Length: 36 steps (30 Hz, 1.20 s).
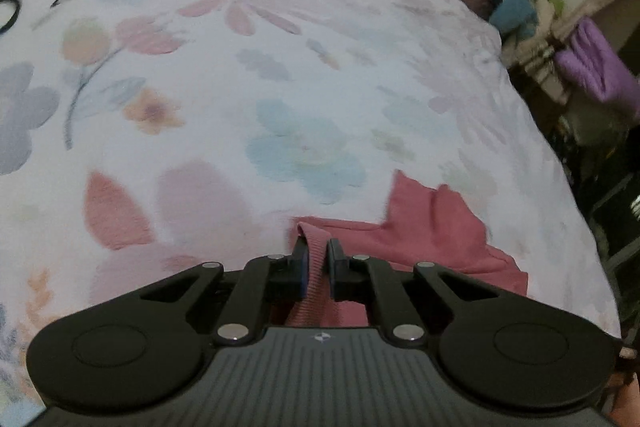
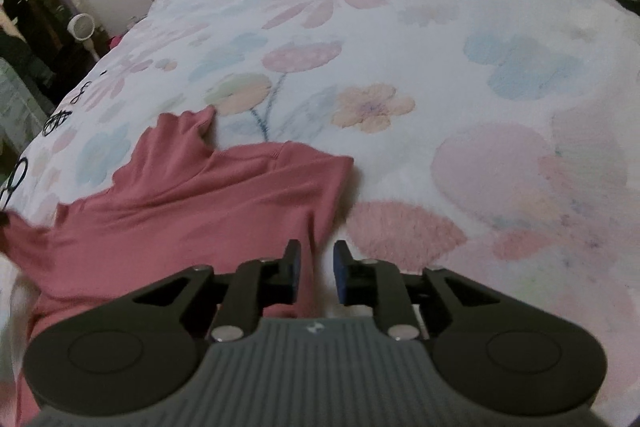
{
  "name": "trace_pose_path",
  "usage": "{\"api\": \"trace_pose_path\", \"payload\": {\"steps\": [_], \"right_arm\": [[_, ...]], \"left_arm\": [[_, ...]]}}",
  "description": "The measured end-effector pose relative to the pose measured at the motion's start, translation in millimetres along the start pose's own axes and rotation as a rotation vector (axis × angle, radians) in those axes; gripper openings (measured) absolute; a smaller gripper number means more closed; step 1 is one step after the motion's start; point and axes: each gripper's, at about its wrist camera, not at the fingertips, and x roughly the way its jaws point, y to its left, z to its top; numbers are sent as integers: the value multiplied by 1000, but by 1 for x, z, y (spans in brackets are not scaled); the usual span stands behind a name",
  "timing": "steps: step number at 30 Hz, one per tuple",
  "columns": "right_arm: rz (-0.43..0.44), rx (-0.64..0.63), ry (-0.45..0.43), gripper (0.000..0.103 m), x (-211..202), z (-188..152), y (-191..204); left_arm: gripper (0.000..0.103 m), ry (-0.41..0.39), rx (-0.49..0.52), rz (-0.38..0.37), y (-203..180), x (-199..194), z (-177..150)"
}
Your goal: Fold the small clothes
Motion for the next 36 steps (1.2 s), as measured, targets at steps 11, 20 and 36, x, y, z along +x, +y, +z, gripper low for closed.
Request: {"api": "trace_pose_path", "payload": {"steps": [11, 20, 36], "right_arm": [[9, -110, -38, 14, -34, -23, 19], [14, -100, -39, 15, -40, -33, 16], [67, -185, -18, 14, -52, -35, 53]], "left_arm": [[23, 227, -40, -73, -69, 80, -21], [46, 154, 10, -70, -44, 38, -27], [40, 191, 380, -2, -70, 39, -79]]}}
